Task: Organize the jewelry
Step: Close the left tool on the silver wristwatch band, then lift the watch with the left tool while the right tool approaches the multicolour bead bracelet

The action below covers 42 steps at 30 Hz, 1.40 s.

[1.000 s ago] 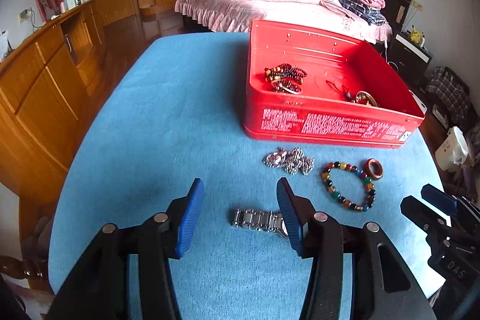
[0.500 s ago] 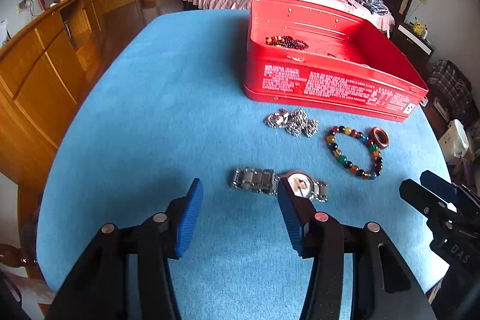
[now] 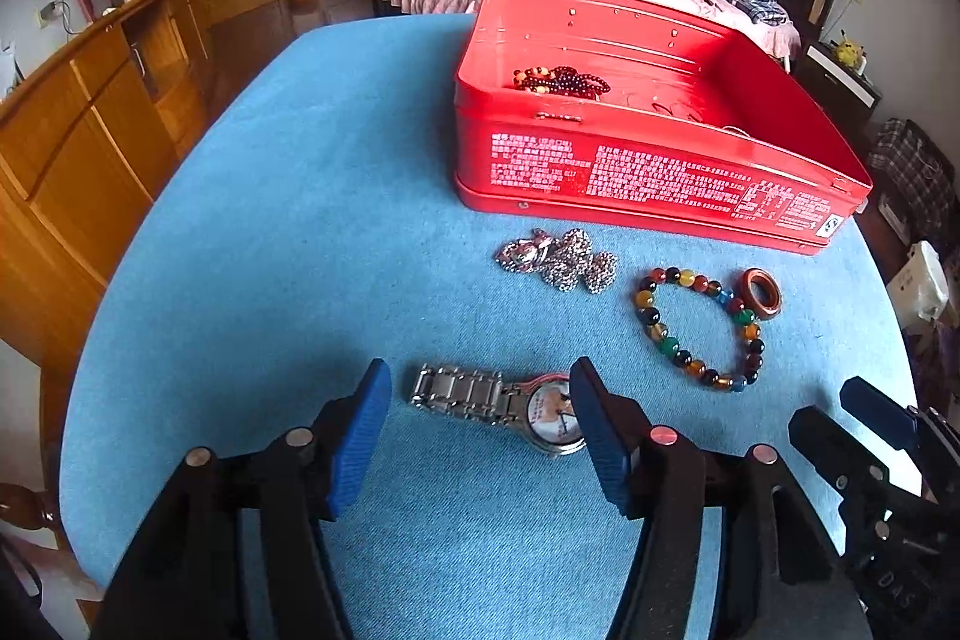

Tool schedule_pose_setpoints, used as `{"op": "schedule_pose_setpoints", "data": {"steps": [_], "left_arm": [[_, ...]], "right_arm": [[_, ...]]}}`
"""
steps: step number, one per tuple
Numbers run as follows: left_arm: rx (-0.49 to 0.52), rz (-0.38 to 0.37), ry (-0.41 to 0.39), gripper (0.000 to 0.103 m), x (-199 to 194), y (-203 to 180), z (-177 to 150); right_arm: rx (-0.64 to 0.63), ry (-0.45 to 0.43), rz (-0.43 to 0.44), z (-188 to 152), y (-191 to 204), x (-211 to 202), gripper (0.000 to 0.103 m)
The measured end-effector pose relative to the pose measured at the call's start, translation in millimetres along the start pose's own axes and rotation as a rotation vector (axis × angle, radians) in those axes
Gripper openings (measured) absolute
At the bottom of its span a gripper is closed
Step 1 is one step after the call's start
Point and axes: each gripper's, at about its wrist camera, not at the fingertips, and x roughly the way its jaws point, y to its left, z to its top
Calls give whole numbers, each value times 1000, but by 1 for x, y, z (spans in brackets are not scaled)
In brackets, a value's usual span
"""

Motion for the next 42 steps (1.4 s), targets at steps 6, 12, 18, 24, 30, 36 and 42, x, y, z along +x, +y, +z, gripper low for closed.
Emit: {"op": "schedule_pose_setpoints", "data": {"steps": [6, 12, 18, 24, 30, 36, 42], "left_arm": [[-3, 6, -2, 64, 4, -1, 3], [-14, -17, 13, 64, 4, 4, 3], [-17, -3, 23, 65, 10, -5, 10], [-8, -1, 36, 66, 17, -8, 7], [16, -45, 33, 54, 9, 3, -3], [9, -93, 42, 48, 6, 16, -3], [-6, -99, 36, 20, 9, 27, 2]], "right_arm": [[4, 3, 0, 0, -4, 2, 58], [1, 1, -5, -1, -4, 3, 58], [1, 3, -4, -1, -5, 5, 58], [-1, 2, -2, -1, -6, 5, 58], [-4, 4, -3, 0, -5, 6, 58], [-25, 14, 17, 4, 4, 9, 58], [-47, 36, 43, 12, 18, 20, 55]]}}
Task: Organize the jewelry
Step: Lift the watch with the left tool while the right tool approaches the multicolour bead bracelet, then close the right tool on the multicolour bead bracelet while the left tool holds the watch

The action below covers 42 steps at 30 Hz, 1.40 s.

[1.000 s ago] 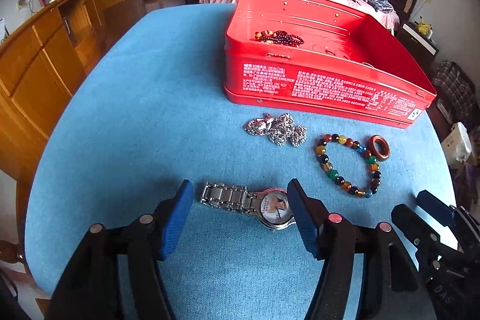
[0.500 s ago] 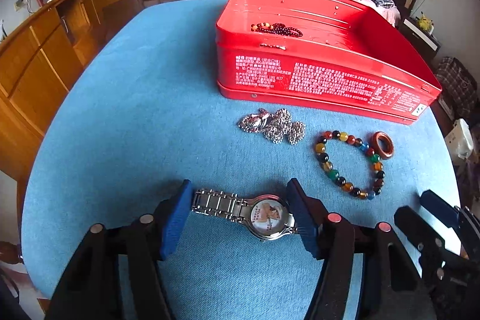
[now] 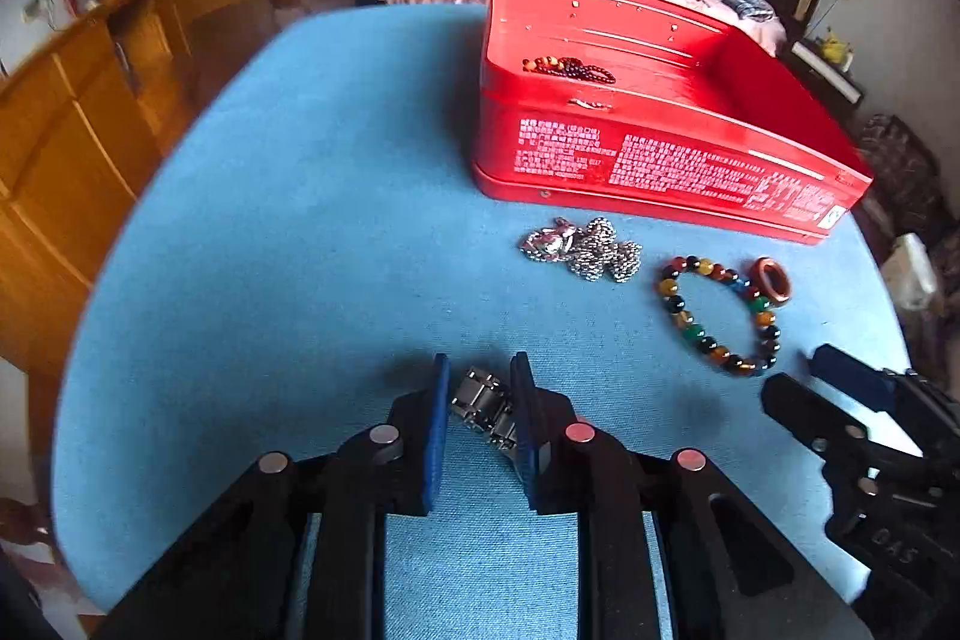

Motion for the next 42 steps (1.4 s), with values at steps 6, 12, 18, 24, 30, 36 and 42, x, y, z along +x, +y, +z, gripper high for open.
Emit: {"op": "schedule_pose_setpoints", "data": {"steps": [6, 12, 18, 24, 30, 36, 42], "left_arm": [[-3, -19, 3, 20, 2, 6, 3], [-7, -27, -1, 20, 4, 7, 5], [-12, -34, -1, 21, 5, 9, 8], [-5, -30, 0, 32, 6, 2, 8], [21, -25, -25, 21, 9, -3, 12], [37, -46, -7, 22, 14, -3, 27], [17, -11, 35, 52, 6, -2, 14]], "right_arm": [[-15, 15, -1, 8, 8, 8, 56], [-9, 20, -14, 15, 11, 14, 54], [-7, 25, -53, 22, 8, 19, 37], [-20, 13, -99, 20, 7, 21, 7], [36, 24, -14, 12, -6, 12, 7], [59, 31, 28, 2, -7, 2, 7], [61, 36, 26, 4, -6, 4, 7]]}}
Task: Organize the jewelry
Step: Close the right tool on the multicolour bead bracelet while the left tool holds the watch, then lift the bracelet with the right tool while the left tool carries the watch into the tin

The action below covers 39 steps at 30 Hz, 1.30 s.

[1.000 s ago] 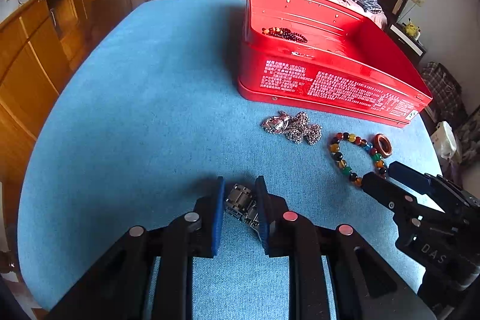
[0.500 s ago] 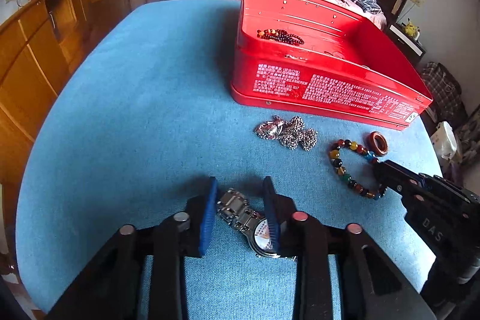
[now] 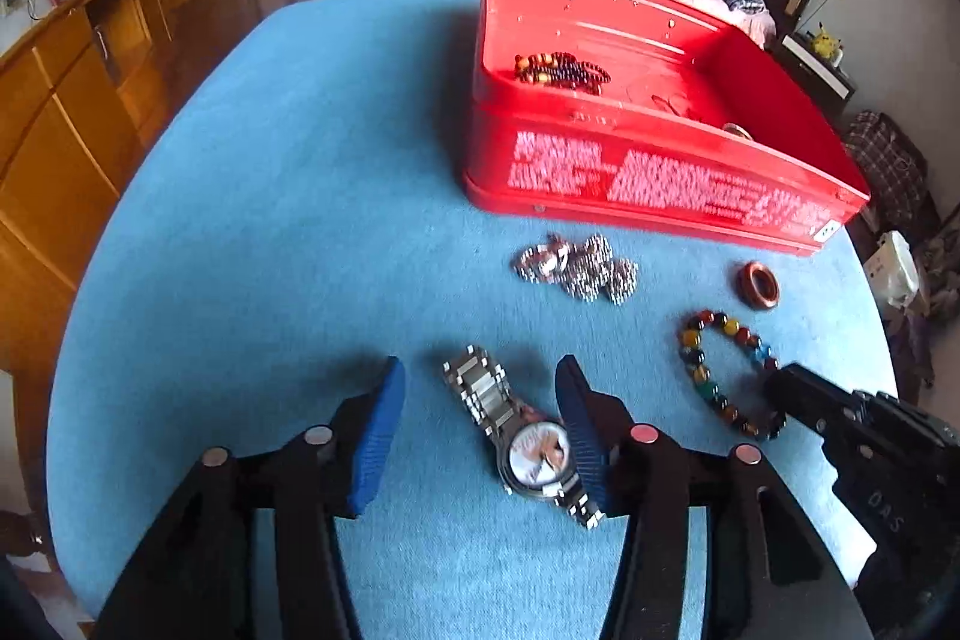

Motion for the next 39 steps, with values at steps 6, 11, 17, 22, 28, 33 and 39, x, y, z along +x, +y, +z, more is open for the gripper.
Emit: {"op": "schedule_pose_setpoints", "data": {"steps": [6, 11, 17, 22, 28, 33, 39], "left_arm": [[17, 57, 12, 47, 2, -12, -5], [14, 18, 22, 29, -3, -14, -11], [5, -4, 8, 17, -6, -8, -12], [7, -17, -11, 17, -9, -4, -12], [16, -6, -9, 16, -6, -5, -11], [28, 7, -16, 17, -5, -10, -11], [20, -4, -25, 17, -9, -11, -11]], "right_arm": [[1, -1, 0, -1, -1, 1, 8], [0, 0, 1, 0, -2, 1, 8], [6, 1, 13, -1, -4, 1, 8], [-1, -8, 11, -2, -3, 0, 7], [0, 13, 10, -1, -4, 1, 9], [-21, 17, 0, 0, -1, 2, 8], [-47, 10, -57, -3, 6, -3, 7]]}}
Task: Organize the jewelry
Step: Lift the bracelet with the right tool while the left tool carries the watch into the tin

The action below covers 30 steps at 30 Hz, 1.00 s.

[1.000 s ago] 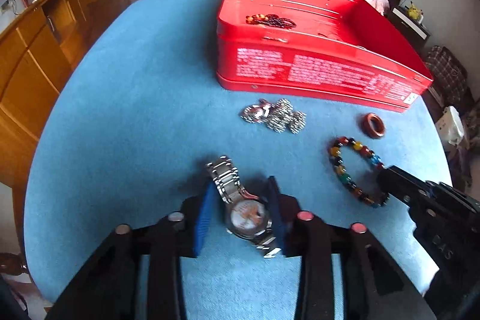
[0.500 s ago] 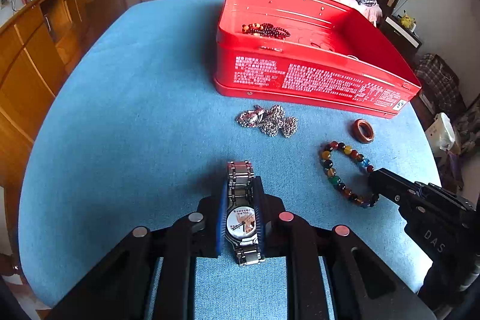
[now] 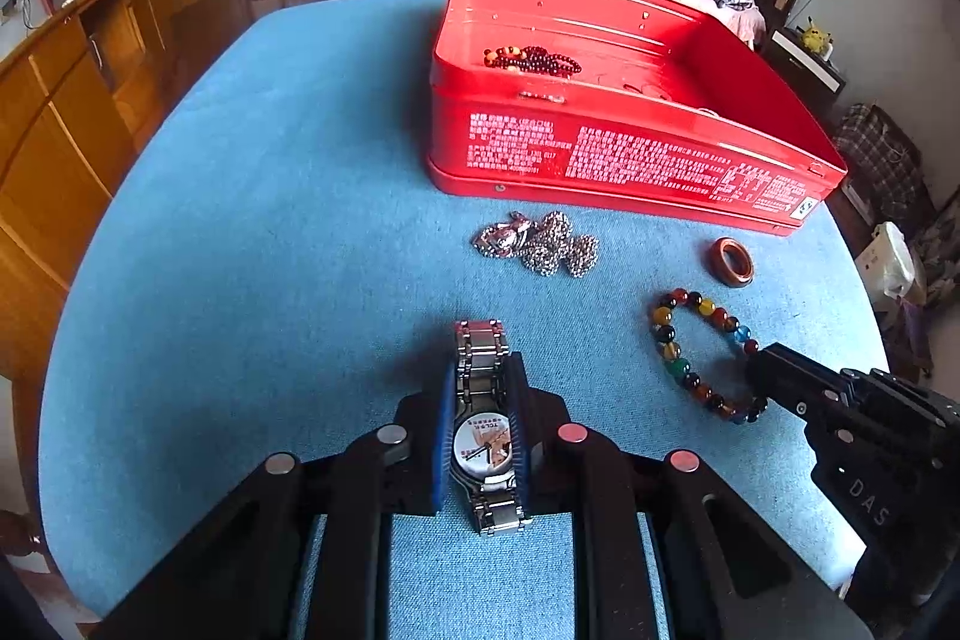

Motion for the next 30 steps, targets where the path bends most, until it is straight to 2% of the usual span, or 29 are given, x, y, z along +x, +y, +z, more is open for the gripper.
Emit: {"op": "schedule_pose_setpoints", "data": {"steps": [14, 30], "left_arm": [[7, -7, -63, 16, -26, 1, 2], [18, -22, -140, 16, -49, -9, 31]], "right_arm": [[-3, -97, 21, 4, 0, -40, 7], [-21, -168, -14, 26, -6, -69, 7]]}}
